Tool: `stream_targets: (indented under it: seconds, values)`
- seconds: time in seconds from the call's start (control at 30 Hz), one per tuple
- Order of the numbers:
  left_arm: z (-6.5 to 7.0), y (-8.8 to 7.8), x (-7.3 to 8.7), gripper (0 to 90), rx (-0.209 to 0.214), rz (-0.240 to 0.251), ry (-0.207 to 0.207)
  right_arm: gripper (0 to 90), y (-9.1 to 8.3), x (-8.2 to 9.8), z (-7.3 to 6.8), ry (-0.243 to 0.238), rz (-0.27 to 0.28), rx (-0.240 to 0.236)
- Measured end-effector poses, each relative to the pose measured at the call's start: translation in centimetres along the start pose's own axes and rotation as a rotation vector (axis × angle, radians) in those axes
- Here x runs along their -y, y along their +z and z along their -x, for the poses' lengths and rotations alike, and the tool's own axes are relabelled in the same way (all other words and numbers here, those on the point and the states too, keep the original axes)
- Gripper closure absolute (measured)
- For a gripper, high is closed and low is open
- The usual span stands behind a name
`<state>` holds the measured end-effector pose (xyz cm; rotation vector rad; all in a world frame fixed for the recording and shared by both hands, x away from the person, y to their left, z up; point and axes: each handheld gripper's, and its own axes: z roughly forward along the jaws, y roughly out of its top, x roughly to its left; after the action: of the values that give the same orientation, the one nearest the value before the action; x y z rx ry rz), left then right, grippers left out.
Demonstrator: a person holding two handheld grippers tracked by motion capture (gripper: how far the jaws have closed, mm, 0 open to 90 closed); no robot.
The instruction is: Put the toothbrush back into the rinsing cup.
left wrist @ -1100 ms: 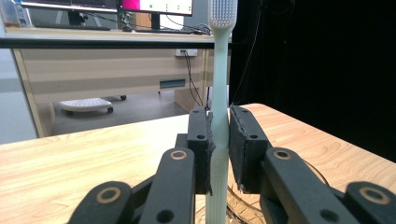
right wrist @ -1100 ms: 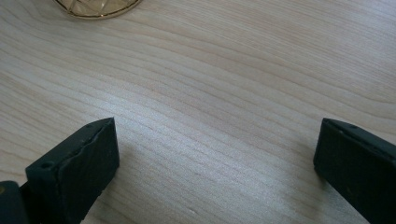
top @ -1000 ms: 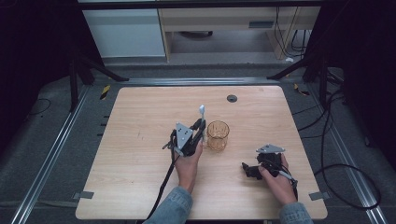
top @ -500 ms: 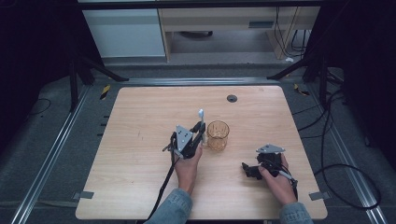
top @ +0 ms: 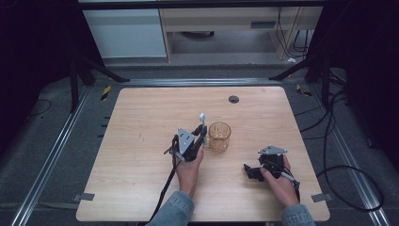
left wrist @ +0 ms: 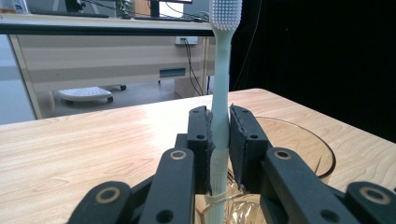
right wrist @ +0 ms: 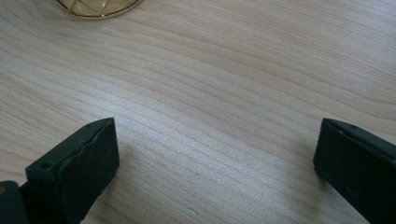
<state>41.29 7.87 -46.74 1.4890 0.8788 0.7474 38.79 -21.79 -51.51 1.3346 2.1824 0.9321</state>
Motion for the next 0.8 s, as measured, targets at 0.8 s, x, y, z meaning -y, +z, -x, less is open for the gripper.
stream_targets:
  seconds: [0.8]
  values:
    - [-0.04,0.19,0.68,77.8,0.007,-0.033,-0.004,0.5,0.01,0.01,-0.02,0.002,0.001,0.0]
